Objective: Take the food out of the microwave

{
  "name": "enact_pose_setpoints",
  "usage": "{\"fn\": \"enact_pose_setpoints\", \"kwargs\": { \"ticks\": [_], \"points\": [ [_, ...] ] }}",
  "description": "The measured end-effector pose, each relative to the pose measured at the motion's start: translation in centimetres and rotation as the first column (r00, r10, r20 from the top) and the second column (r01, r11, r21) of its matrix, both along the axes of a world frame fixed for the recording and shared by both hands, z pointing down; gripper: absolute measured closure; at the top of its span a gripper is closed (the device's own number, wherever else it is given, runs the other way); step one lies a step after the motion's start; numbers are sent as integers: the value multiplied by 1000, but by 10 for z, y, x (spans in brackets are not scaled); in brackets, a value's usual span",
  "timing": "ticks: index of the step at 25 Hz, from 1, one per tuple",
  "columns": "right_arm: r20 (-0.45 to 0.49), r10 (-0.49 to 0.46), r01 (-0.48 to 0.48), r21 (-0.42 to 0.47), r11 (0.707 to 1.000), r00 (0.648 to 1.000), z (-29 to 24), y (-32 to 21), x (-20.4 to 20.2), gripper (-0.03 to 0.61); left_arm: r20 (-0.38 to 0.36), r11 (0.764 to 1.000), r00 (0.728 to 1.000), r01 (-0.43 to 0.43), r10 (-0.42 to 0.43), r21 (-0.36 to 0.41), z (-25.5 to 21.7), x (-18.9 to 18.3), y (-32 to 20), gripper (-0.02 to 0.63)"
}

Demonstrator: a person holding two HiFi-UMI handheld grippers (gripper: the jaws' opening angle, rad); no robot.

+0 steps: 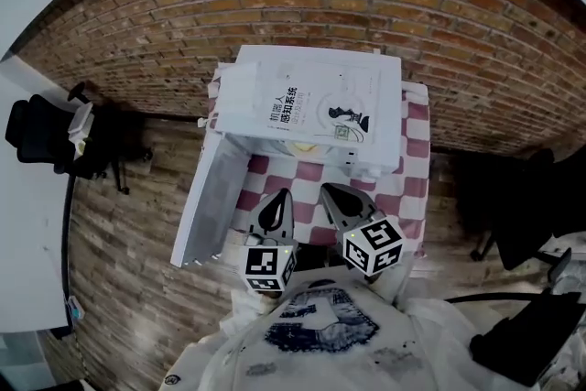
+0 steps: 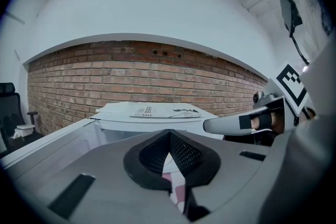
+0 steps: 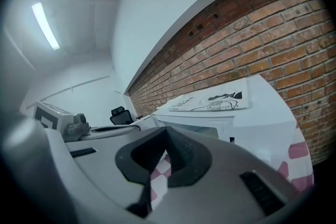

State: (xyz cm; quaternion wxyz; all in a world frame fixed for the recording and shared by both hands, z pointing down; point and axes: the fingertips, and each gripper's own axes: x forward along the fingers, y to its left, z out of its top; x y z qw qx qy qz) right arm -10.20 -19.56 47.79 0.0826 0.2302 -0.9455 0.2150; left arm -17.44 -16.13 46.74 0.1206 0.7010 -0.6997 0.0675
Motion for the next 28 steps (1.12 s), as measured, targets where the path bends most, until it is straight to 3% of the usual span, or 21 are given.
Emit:
{"fn": "enact_pose_setpoints", "kwargs": {
  "ticks": [16, 28],
  "points": [
    [-8, 238, -238, -19, 971, 971, 6, -22, -41, 565, -32, 971, 971, -238, 238, 6, 15, -46, -44, 606],
    [-25, 370, -370, -110, 922, 929, 46, -26, -34, 565, -30, 954, 954, -299, 298, -19, 54, -56, -54, 606]
  ]
}}
